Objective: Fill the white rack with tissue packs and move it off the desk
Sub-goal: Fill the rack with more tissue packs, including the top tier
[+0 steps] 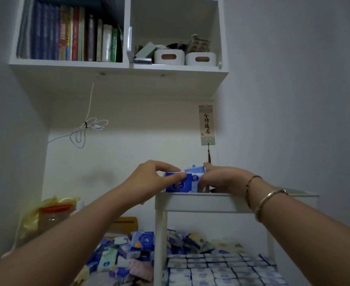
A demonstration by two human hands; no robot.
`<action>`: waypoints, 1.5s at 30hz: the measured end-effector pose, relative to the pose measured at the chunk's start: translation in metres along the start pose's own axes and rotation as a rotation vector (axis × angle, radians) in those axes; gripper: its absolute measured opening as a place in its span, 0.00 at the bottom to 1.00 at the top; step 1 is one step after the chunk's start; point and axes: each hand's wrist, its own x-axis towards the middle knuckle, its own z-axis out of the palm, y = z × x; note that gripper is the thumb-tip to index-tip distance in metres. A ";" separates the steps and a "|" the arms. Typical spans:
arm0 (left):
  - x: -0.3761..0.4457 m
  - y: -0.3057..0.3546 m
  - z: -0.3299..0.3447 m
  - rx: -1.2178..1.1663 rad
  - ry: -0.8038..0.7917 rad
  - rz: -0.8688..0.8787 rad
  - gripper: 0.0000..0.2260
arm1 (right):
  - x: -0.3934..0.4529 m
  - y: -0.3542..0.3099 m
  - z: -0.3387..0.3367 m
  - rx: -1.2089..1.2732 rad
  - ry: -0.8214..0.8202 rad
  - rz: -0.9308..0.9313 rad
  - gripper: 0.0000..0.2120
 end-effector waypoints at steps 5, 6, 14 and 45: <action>0.004 -0.007 0.000 0.047 0.016 0.018 0.16 | -0.006 -0.003 0.000 -0.286 -0.009 -0.042 0.32; 0.005 -0.008 0.000 0.048 0.018 0.020 0.16 | -0.006 -0.003 0.001 -0.331 -0.015 -0.043 0.29; -0.005 -0.008 0.000 -0.034 0.142 0.060 0.17 | -0.022 -0.002 0.000 -0.165 0.178 -0.176 0.32; -0.051 -0.122 0.110 -0.933 -0.058 -0.949 0.15 | -0.054 0.111 0.171 -0.245 -0.057 -0.290 0.22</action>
